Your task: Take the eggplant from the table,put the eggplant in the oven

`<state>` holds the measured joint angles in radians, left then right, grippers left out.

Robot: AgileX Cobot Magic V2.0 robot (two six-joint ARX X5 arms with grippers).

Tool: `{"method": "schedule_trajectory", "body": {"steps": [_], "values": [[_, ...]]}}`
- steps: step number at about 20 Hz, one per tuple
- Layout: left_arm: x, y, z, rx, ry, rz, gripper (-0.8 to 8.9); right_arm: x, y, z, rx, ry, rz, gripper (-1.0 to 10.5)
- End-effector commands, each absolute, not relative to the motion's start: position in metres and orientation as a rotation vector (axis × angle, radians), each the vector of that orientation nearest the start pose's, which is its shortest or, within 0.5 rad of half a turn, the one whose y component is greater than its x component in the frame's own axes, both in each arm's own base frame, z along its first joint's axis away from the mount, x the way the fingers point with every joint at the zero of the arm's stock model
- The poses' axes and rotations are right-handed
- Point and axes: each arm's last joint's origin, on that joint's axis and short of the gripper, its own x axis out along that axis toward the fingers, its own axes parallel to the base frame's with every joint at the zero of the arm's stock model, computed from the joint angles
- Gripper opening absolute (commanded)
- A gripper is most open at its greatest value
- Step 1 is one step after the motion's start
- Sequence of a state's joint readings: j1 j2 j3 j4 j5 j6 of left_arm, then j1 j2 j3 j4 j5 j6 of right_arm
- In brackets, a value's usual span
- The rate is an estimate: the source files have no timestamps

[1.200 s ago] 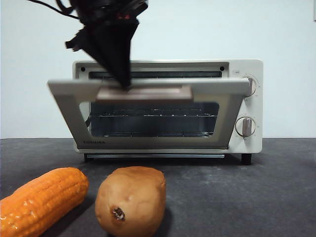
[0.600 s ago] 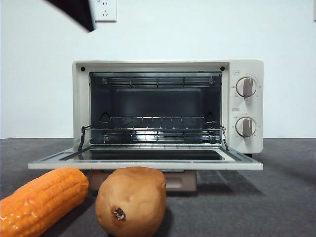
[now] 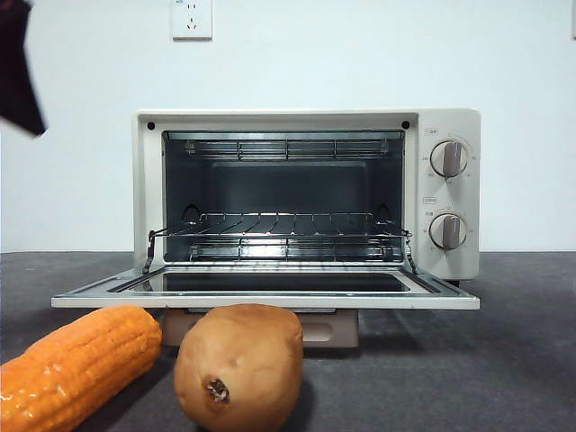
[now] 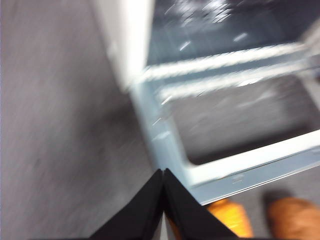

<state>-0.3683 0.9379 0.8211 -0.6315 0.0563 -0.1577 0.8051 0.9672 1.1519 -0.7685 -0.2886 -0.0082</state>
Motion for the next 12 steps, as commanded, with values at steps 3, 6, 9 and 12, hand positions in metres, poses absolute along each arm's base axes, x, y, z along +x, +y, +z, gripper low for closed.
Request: {"method": "schedule_trajectory", "body": {"steps": [3,6,9,12], "values": [[0.177,-0.057,0.270,-0.120,0.779,-0.379,0.04,0.139,0.164,0.361,-0.301,0.593,1.112,0.6],[0.180,-0.046,0.259,-0.208,0.789,-0.435,0.04,0.153,0.180,0.352,-0.397,0.608,1.091,0.6],[0.183,-0.033,0.248,-0.278,0.801,-0.441,0.04,0.165,0.200,0.343,-0.520,0.620,1.047,0.6],[0.188,-0.016,0.233,-0.351,0.830,-0.412,0.04,0.185,0.231,0.330,-0.687,0.625,0.989,0.6]]}}
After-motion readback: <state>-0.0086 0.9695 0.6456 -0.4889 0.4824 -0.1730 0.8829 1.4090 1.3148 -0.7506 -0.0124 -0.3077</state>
